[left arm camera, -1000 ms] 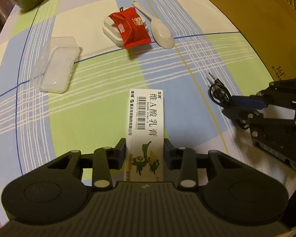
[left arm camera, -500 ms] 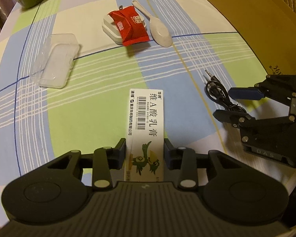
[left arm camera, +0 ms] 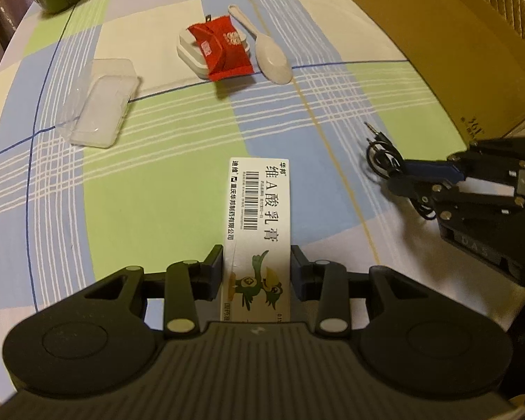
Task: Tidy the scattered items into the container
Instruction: 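Lift the ointment box and black cable and carry them to the cardboard box, then release the ointment box with the left tool while the right tool drops the cable in, then withdraw both tools from the box toward the remaining items, then grasp the clear plastic container with the left tool while the right tool grasps the white spoon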
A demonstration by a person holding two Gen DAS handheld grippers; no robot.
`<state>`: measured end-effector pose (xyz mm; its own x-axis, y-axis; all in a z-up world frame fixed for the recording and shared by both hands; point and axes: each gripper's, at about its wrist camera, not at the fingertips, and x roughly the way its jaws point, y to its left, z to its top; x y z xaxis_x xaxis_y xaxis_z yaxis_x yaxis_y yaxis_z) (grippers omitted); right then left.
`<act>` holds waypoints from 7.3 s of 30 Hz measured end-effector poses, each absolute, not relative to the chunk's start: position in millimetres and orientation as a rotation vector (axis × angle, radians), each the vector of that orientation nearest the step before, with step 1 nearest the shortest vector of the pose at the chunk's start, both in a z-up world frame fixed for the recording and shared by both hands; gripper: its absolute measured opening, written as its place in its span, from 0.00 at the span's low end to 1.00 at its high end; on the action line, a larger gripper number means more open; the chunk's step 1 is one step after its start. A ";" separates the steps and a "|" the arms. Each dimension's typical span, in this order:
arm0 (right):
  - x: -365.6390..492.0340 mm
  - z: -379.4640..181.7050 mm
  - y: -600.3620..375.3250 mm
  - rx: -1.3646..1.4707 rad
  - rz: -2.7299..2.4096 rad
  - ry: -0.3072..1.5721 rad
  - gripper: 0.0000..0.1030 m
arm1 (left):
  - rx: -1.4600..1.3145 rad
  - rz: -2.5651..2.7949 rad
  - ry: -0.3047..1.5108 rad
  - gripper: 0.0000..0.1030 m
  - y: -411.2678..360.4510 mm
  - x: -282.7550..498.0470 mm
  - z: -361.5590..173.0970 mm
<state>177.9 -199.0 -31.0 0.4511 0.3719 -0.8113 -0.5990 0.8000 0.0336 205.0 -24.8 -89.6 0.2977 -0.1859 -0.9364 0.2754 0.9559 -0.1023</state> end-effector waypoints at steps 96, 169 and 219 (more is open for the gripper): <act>226.3 122.9 -419.3 0.029 0.220 0.728 0.17 | -0.075 -0.402 1.065 0.49 -226.4 249.5 24.6; 274.1 4.2 -149.0 -0.141 0.522 0.875 0.96 | 0.103 -0.173 0.998 0.96 74.3 289.0 -73.9; 256.1 -38.5 -149.7 -0.219 0.495 0.894 0.35 | 0.176 -0.287 1.084 0.51 46.7 279.9 -95.3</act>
<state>256.1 -149.7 -38.5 0.5232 0.3208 -0.7895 -0.4991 0.8663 0.0212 279.9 46.7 -95.3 0.4359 -0.1437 -0.8884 0.3144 0.9493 0.0008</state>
